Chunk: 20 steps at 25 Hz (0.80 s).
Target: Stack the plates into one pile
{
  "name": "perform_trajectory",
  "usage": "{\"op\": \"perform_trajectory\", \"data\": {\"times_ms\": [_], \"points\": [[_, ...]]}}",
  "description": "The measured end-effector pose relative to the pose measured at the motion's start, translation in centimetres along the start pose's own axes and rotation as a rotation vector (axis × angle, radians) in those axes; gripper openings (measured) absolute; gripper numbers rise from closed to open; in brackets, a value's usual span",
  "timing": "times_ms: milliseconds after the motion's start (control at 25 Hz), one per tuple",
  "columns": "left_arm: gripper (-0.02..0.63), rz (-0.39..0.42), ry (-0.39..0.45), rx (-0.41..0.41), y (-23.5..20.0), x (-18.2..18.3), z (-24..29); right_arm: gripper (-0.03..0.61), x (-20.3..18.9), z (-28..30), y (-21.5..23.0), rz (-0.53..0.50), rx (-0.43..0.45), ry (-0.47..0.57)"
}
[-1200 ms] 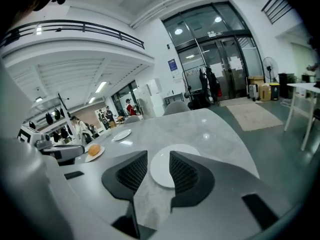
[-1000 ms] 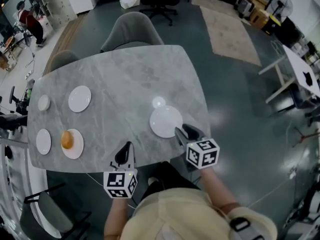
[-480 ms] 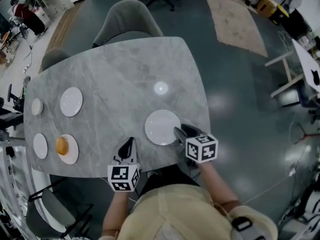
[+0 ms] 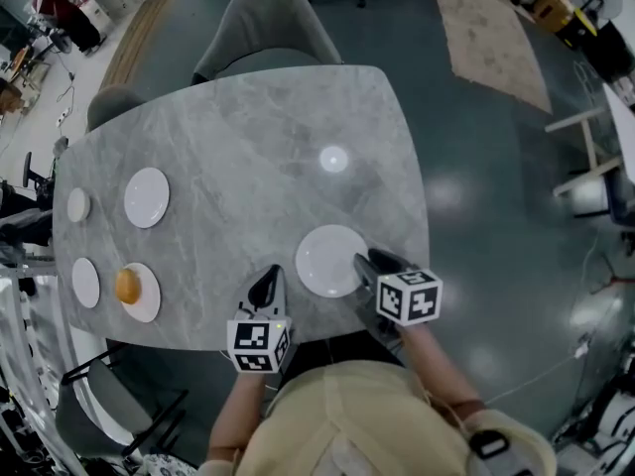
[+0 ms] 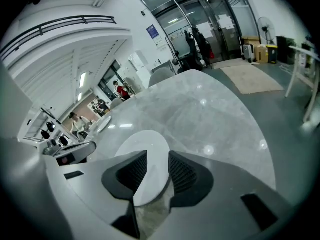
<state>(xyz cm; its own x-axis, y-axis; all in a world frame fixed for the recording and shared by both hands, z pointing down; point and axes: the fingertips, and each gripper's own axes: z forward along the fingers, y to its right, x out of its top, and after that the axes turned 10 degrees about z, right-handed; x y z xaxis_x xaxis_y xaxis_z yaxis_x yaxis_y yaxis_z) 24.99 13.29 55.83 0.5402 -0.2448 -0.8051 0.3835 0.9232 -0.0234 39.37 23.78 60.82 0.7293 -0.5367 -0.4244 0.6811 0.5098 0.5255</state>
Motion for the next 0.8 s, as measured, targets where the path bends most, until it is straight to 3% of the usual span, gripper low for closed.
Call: {"op": "perform_trajectory", "data": {"times_ms": [560,800], "points": [[-0.012,-0.014,-0.024,-0.01,0.1,-0.7,0.8,0.117,-0.7,0.9,0.7,-0.056,-0.063,-0.019],[-0.012,-0.024,-0.016,-0.005,-0.6,-1.0,0.3,0.098,-0.9,1.1,1.0,-0.154,-0.134,0.001]]}}
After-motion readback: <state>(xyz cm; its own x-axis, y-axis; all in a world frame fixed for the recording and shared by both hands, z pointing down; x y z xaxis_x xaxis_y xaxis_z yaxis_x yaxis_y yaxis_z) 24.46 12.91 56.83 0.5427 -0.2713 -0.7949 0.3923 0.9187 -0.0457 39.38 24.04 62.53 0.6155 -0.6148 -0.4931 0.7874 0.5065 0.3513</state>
